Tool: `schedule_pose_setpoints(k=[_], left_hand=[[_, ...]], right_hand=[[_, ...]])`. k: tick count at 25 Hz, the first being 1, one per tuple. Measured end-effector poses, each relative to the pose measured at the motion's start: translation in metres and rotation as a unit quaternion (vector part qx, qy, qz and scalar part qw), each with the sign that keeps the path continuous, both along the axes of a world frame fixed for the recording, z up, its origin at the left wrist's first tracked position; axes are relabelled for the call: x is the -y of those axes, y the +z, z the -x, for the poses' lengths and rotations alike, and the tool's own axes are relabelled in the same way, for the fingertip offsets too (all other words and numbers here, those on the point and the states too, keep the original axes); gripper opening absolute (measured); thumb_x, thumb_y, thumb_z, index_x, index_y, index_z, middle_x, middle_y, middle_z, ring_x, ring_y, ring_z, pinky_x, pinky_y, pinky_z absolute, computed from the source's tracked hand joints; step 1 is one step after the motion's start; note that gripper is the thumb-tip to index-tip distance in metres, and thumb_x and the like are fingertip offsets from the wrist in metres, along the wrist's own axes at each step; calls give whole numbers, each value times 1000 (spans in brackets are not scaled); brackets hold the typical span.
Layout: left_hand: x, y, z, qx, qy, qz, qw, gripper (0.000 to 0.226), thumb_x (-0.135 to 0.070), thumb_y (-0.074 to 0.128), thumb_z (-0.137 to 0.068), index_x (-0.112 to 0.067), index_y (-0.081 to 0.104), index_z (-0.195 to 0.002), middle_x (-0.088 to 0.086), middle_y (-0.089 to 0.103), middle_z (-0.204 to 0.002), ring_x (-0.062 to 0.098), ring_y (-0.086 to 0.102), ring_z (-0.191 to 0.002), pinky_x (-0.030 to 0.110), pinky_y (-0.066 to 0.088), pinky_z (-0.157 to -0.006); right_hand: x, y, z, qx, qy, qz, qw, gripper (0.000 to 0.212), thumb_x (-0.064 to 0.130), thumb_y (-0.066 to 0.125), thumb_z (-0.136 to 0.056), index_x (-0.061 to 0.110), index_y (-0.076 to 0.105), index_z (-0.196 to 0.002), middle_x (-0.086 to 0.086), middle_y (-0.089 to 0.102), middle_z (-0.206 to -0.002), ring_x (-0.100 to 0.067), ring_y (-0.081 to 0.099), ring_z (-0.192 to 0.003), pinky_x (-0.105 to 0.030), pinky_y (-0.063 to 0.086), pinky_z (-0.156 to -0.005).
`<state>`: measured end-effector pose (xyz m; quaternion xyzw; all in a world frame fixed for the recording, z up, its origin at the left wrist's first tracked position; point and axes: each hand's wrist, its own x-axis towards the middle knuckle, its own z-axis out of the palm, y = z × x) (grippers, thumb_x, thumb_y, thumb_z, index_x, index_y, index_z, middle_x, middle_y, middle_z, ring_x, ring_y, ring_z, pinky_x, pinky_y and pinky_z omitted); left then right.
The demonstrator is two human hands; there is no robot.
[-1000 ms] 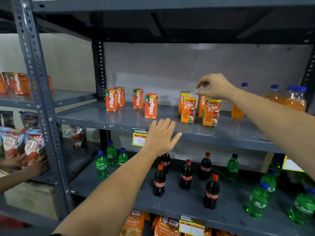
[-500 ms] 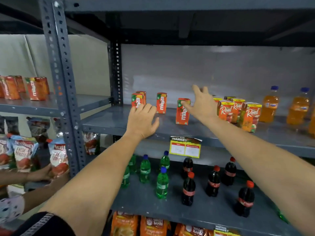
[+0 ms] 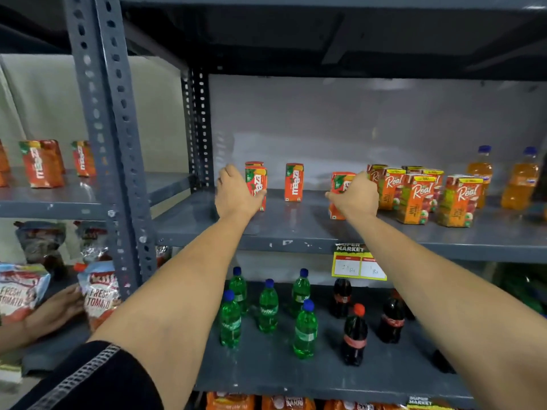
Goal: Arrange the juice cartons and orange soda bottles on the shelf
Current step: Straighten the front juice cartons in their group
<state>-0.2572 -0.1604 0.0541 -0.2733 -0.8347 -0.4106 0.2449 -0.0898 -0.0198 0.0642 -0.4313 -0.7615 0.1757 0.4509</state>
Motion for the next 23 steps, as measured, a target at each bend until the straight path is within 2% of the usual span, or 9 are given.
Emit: schedule_pose_setpoints(k=[5,10,19,23], left_hand=[[-13,3,15,65,-36,-21,997,69,-48,76,-70,-7,44,-116,15,61,-112,33,61,-101,36,45,-67],[-25,-5,26,44,-70,-29,996,60,-50,72,-73,-13,49,-114,11,67,-106,30,64,-95,38,51,-71],[-26,-7,31,40,-75,-55,995,56,-50,73,-69,-17,54,-110,7,70,-100,28,66,-92,36,52,-73],[-22,-6,33,80,-112,-86,987,57,-46,77,-67,-18,57,-112,4,70,-103,22,66,-93,33,53,-74]], right_hand=[[8,1,21,3,-3,-6,1000,63,41,78,-72,6,49,-115,-16,63,-117,-32,63,-106,-40,52,-80],[13,1,54,-8,36,-7,999,63,42,80,-69,8,49,-112,-13,64,-115,-31,64,-105,-38,52,-78],[7,-7,89,-3,65,-38,997,67,49,80,-66,9,47,-109,-14,65,-112,-31,64,-102,-38,52,-78],[-1,-10,86,-57,88,25,994,74,58,75,-65,11,52,-117,-9,67,-116,-26,66,-103,-36,53,-80]])
